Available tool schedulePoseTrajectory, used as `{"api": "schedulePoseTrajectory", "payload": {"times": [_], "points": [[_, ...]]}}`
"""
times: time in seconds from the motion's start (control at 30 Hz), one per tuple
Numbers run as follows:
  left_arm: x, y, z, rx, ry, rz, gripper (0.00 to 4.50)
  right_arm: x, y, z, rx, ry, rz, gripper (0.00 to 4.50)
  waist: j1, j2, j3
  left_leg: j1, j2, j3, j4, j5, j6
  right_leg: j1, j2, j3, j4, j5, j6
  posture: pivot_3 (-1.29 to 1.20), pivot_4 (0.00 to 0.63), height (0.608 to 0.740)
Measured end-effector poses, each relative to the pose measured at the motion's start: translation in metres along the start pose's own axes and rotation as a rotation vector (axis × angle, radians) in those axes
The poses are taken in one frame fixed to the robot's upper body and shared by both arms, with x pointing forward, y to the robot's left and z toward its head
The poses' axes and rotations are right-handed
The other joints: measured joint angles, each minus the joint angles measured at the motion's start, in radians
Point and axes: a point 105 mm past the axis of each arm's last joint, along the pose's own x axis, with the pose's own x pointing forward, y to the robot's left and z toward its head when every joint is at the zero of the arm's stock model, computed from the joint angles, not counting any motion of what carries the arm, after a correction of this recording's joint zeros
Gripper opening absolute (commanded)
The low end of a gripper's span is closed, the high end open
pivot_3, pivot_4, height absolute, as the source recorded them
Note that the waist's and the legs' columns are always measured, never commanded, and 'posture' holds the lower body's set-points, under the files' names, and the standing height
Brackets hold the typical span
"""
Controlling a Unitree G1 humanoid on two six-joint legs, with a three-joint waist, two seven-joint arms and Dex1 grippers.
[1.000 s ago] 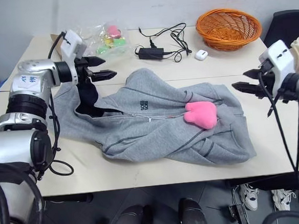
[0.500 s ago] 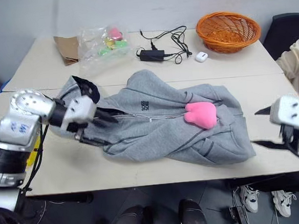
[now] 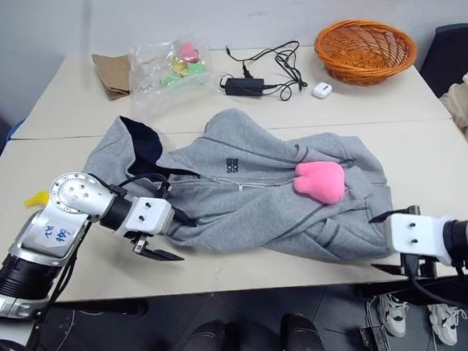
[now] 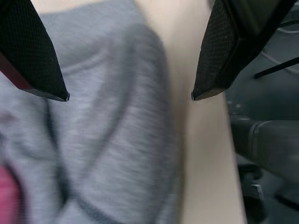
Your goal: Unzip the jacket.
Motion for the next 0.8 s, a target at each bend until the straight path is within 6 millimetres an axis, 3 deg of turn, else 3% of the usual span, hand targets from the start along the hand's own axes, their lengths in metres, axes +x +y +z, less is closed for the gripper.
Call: {"api": "schedulePoseTrajectory", "payload": {"times": [0.13,0.43,0.47,0.8], "points": [[0.003,0.002,-0.003,0.014,0.018,0.019,2.85,0.008,-0.009,0.006,-0.031,-0.016,-0.022,3.46,-0.004,0.0,0.0,0.001,0.0,0.0,0.0,0.0,0.0,0.001,0.0,0.0,0.0,0.0,0.0,0.0,0.15,0.74],[0.011,-0.007,-0.014,-0.018,0.014,-0.003,0.02,0.013,-0.009,-0.002,-0.043,-0.005,0.006,0.37,-0.002,0.0,0.0,0.001,0.0,-0.001,0.0,0.0,0.0,0.002,0.0,-0.001,-0.001,0.0,0.0,0.0,0.15,0.74],[0.012,-0.008,-0.015,-0.018,0.013,-0.006,0.0,0.012,-0.008,-0.004,-0.046,-0.001,0.011,0.03,-0.002,0.0,0.0,0.002,0.0,-0.001,0.0,0.0,0.0,0.002,0.0,-0.001,-0.001,0.0,0.0,0.0,0.15,0.74],[0.0,-0.036,-0.035,-0.029,0.05,-0.031,0.0,-0.013,0.016,-0.029,-0.096,0.064,0.082,0.03,-0.005,0.001,0.0,0.012,0.003,-0.001,-0.004,-0.004,-0.002,0.011,-0.004,0.0,-0.007,-0.001,-0.002,0.0,0.15,0.74]]}}
